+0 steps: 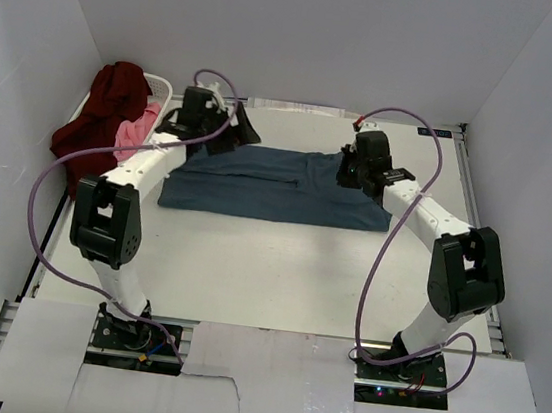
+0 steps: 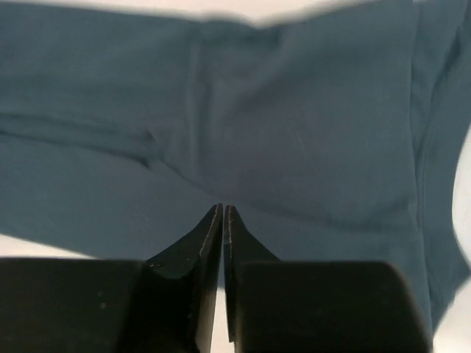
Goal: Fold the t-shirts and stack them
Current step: Fold the other side of the tshirt into a rectangle, then rotate the tshirt 90 degrees, then grab the bottom of the folded rectangular tshirt with both arms
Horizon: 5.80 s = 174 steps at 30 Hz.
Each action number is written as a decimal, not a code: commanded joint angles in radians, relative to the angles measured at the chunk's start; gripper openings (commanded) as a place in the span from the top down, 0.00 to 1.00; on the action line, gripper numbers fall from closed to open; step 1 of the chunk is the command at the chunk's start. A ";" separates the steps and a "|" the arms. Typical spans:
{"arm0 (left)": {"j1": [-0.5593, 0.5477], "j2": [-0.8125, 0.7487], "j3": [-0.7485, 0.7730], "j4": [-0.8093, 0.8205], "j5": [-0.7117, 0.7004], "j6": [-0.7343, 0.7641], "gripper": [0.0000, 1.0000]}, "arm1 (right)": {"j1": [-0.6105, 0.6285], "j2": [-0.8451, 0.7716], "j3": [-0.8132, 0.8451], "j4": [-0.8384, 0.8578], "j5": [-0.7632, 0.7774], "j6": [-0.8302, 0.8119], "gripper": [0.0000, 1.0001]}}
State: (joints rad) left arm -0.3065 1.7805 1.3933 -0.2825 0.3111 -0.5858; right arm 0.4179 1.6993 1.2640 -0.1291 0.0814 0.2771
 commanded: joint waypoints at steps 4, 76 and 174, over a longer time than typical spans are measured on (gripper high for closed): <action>0.178 0.077 0.178 -0.173 -0.006 0.148 0.02 | -0.005 -0.090 -0.074 -0.145 0.066 0.031 0.92; -0.473 -0.581 -0.938 0.000 -0.093 -0.539 0.02 | -0.225 0.933 0.850 -0.121 -0.571 0.154 0.85; -0.539 -1.030 -1.223 -0.227 -0.178 -0.566 0.20 | 0.205 -0.742 -1.080 -0.003 -0.509 0.479 0.89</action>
State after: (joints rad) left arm -0.8349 0.7307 0.2386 -0.3874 0.1387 -1.1458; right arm 0.6128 0.9428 0.1982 -0.1284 -0.4561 0.7536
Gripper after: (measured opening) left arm 0.809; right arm 0.119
